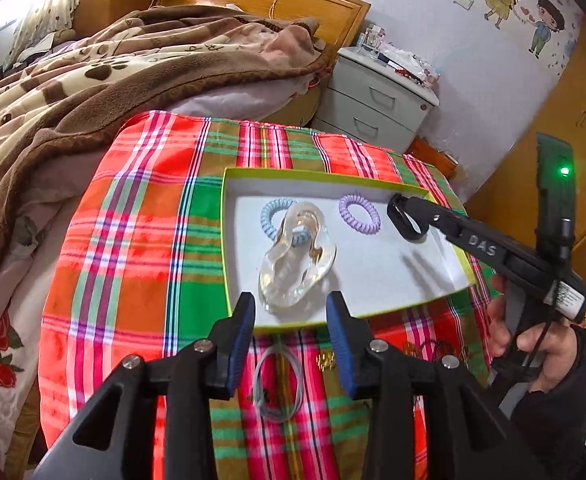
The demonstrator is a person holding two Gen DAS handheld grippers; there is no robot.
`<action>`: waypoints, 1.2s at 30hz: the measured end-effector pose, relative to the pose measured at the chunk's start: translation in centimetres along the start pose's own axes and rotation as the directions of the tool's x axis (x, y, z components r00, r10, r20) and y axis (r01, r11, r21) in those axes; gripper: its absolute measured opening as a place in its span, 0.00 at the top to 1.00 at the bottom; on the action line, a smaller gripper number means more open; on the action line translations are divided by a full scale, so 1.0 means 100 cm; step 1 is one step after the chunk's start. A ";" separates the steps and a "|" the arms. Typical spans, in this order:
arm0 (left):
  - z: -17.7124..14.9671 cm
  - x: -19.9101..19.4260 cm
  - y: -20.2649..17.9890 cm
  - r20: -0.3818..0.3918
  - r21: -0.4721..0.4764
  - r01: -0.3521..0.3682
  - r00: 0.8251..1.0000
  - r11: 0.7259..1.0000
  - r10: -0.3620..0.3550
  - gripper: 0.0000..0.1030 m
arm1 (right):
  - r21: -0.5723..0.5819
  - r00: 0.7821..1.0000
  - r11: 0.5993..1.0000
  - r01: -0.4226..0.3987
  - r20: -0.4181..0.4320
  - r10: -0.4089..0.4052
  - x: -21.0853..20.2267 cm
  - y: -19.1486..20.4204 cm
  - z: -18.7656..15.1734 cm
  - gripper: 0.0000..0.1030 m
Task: Organize jewelry
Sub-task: 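Carry the clip and purple tie into the yellow box and open both tools, then grasp the grey cord bracelet with the left tool while the right tool reaches toward the gold chain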
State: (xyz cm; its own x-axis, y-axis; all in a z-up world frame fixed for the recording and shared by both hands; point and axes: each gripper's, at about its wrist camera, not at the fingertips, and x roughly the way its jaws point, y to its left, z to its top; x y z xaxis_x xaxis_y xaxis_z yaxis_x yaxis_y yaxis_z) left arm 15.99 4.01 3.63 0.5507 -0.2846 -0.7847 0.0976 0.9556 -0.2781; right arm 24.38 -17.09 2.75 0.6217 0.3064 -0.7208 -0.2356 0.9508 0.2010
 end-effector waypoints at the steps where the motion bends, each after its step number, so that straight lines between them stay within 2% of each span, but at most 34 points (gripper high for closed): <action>1: -0.004 -0.002 0.001 -0.003 -0.001 0.000 1.000 1.000 0.000 0.62 | -0.001 1.000 1.000 -0.006 0.009 0.006 -0.005 0.001 -0.003 0.79; 2: -0.007 -0.004 0.002 -0.004 -0.004 -0.004 1.000 1.000 0.004 0.61 | -0.002 1.000 1.000 -0.013 0.016 0.013 -0.009 0.002 -0.006 0.77; 4: -0.014 -0.008 0.004 -0.005 -0.005 -0.014 1.000 1.000 0.014 0.61 | -0.003 0.999 1.000 -0.023 0.030 0.023 -0.019 0.004 -0.015 0.57; 10: -0.035 -0.016 0.011 -0.011 -0.010 -0.026 1.000 1.000 0.026 0.59 | -0.014 0.999 0.999 -0.030 0.044 0.031 -0.039 0.011 -0.042 0.57; 13: -0.044 -0.008 0.013 -0.037 -0.001 -0.061 0.997 0.998 0.061 0.59 | -0.032 0.999 0.999 -0.024 0.048 0.026 -0.046 0.017 -0.054 0.57; 16: -0.052 0.002 0.015 -0.060 -0.011 -0.056 0.997 0.998 0.055 0.59 | -0.032 0.998 0.999 -0.017 0.055 0.019 -0.054 0.020 -0.066 0.57; 18: -0.056 0.008 0.015 -0.069 -0.003 -0.089 0.994 0.996 0.088 0.59 | -0.026 0.998 0.999 -0.023 0.059 0.024 -0.057 0.021 -0.072 0.57; 19: -0.056 0.011 0.014 -0.068 0.010 -0.107 0.992 0.994 0.108 0.59 | -0.024 0.998 1.000 -0.020 0.059 0.021 -0.058 0.021 -0.074 0.57; 23: -0.059 0.023 0.015 -0.093 -0.001 -0.111 0.989 0.994 0.111 0.59 | -0.026 0.999 1.000 -0.010 0.049 0.011 -0.058 0.021 -0.079 0.57; 25: -0.061 0.025 0.011 -0.081 0.026 -0.134 0.987 0.991 0.136 0.60 | -0.027 0.999 1.000 -0.006 0.050 0.007 -0.059 0.021 -0.083 0.57; 28: -0.061 0.025 0.009 -0.079 0.032 -0.127 0.988 0.991 0.129 0.60 | -0.022 0.999 1.000 -0.005 0.049 0.006 -0.059 0.019 -0.085 0.57; 31: -0.061 0.027 0.008 -0.069 0.052 -0.161 0.984 0.986 0.164 0.60 | -0.019 0.998 1.000 -0.002 0.055 0.003 -0.061 0.020 -0.086 0.57; 36: -0.063 0.026 0.006 -0.056 0.069 -0.173 0.983 0.983 0.177 0.61 | -0.023 0.999 1.000 0.004 0.051 -0.003 -0.059 0.021 -0.085 0.57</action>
State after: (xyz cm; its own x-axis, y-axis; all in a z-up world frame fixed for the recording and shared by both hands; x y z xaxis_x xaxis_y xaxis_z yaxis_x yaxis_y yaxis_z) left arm 12.30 3.31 -2.07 0.5117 -0.1150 -0.8514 0.0579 0.9934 -0.0993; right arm 13.80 -17.27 1.79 0.6599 0.3055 -0.6864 -0.2504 0.9508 0.1825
